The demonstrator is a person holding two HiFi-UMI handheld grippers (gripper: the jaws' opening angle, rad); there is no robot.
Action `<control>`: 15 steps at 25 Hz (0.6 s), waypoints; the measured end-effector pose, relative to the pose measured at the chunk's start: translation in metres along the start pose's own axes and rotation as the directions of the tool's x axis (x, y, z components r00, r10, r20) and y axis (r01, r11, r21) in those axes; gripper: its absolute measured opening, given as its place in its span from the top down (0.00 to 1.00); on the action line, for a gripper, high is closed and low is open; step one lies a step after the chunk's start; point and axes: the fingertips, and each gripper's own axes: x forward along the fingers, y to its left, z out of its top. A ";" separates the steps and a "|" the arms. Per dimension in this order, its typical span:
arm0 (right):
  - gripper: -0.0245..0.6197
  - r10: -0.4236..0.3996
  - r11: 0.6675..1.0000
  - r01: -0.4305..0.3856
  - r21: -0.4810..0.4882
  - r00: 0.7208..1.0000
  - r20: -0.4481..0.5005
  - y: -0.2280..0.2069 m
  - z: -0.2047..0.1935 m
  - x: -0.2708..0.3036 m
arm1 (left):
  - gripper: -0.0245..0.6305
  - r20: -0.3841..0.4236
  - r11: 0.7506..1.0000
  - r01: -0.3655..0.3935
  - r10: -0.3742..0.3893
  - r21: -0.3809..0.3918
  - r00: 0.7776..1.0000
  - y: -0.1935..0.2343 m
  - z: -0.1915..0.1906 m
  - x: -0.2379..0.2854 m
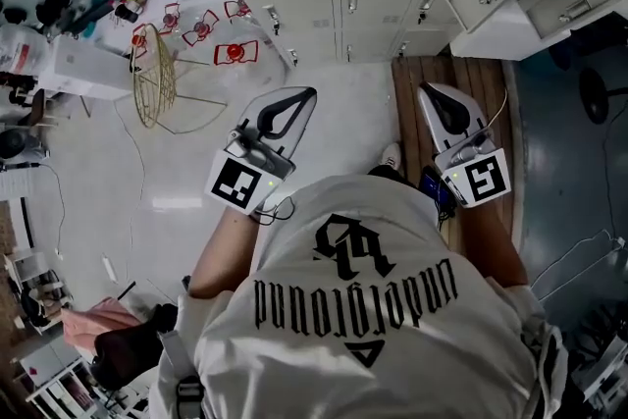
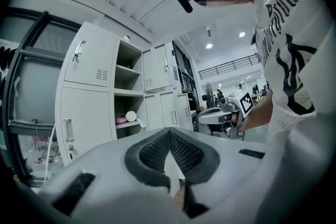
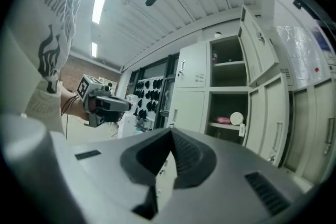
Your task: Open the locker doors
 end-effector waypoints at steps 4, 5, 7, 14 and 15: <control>0.95 -0.036 0.999 0.036 -0.007 0.999 0.004 0.032 0.005 -0.007 | 0.95 0.012 0.999 0.032 -0.032 0.005 0.999 -0.003 -0.001 -0.031; 0.95 -0.044 0.999 0.044 -0.001 0.999 -0.002 0.041 0.005 -0.010 | 0.95 0.012 0.999 0.039 -0.039 0.003 0.999 -0.004 -0.003 -0.038; 0.95 -0.059 0.998 0.059 0.012 0.998 -0.008 0.058 0.005 -0.014 | 0.95 0.007 0.999 0.052 -0.052 -0.002 0.999 -0.007 -0.006 -0.053; 0.95 -0.077 0.997 0.078 0.013 0.997 -0.027 0.105 0.009 -0.036 | 0.95 0.012 0.997 0.072 -0.072 -0.019 0.997 -0.022 -0.012 -0.092; 0.95 -0.075 0.997 0.075 0.012 0.997 -0.028 0.109 0.010 -0.038 | 0.95 0.015 0.997 0.073 -0.072 -0.021 0.997 -0.022 -0.011 -0.095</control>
